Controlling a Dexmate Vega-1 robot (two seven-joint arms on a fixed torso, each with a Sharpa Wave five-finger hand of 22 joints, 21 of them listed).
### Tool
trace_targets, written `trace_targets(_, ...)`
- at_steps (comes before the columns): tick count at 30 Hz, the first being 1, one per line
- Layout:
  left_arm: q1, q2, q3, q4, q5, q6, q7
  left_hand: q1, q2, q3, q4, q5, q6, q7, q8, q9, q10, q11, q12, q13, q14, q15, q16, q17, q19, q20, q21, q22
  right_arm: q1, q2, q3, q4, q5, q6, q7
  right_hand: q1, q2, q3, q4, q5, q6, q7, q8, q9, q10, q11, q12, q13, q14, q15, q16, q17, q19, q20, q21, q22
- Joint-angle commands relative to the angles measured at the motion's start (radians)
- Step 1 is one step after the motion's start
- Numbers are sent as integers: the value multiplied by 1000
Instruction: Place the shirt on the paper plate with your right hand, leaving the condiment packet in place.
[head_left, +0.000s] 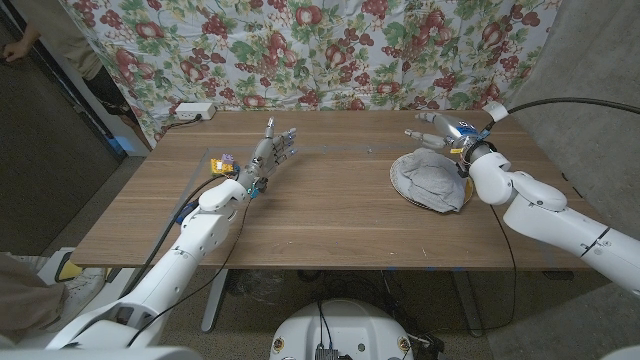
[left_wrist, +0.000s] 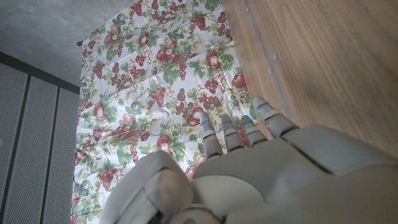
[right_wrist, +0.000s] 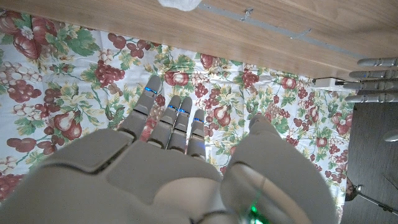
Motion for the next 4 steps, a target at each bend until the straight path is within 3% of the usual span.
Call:
trace_targets(1, -10, -4, 4, 9, 4, -2, -3, -8, 1, -5, 5, -2, 8, 5, 1, 3, 2, -4, -3, 5, -3, -12, 6, 5, 0, -7, 5, 5, -18, 15, 43, 2, 62, 70, -30, -16, 7, -6, 6, 6, -11, -1, -4, 2, -5, -3, -7, 0, -2, -78, 6, -2, 2, -5, -4, 4)
trace_targets(4, -15, -5, 5, 12, 4, -1, -6, -8, 1, -5, 5, -2, 7, 5, 0, 3, 2, -4, -4, 5, -4, -11, 6, 5, 1, -9, 5, 5, -12, 13, 39, 3, 56, 63, -22, -20, 11, -7, 8, 6, -14, -2, -5, 2, -8, -4, -10, -1, -5, -77, 6, -3, -1, -5, -7, 4)
